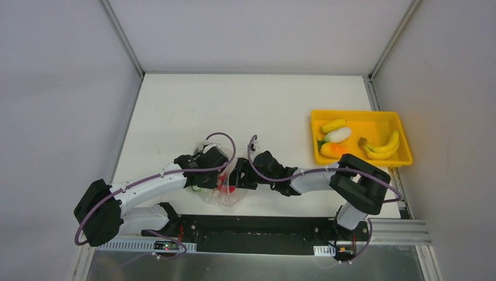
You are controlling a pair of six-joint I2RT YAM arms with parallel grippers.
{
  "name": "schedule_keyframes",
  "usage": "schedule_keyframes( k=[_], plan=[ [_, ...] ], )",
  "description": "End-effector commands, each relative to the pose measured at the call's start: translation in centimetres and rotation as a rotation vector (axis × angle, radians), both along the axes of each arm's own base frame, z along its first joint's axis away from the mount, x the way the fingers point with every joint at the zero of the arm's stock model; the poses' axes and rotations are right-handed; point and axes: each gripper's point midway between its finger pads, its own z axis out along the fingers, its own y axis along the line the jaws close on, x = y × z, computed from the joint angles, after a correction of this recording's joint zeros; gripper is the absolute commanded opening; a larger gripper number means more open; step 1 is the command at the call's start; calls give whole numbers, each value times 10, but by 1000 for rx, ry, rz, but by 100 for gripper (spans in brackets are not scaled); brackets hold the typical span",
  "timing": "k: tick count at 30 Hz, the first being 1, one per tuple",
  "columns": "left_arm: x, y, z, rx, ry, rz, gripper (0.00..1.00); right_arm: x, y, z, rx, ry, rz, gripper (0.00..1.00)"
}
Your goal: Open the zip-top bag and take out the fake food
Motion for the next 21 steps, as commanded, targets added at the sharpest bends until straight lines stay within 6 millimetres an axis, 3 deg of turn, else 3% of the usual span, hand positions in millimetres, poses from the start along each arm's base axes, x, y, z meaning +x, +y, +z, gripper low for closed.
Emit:
schedule_keyframes(
  k=[1, 9, 11, 16, 21],
  plan=[
    [8, 7, 0, 33, -24, 58, 11, 0, -17, 21, -33, -46, -30, 46],
    [16, 6, 1, 42, -23, 81, 9, -12, -66, 38, -162, -39, -81, 39],
    [18, 4, 8, 32, -33, 77, 10, -13, -82, 53, -169, -56, -112, 39],
    [24, 7, 42, 7, -105, 68, 18, -5, -129, 77, -256, -102, -232, 39],
    [27, 21, 88, -2, -212, 65, 41, 16, -172, 105, -321, -153, -385, 37]
  ],
)
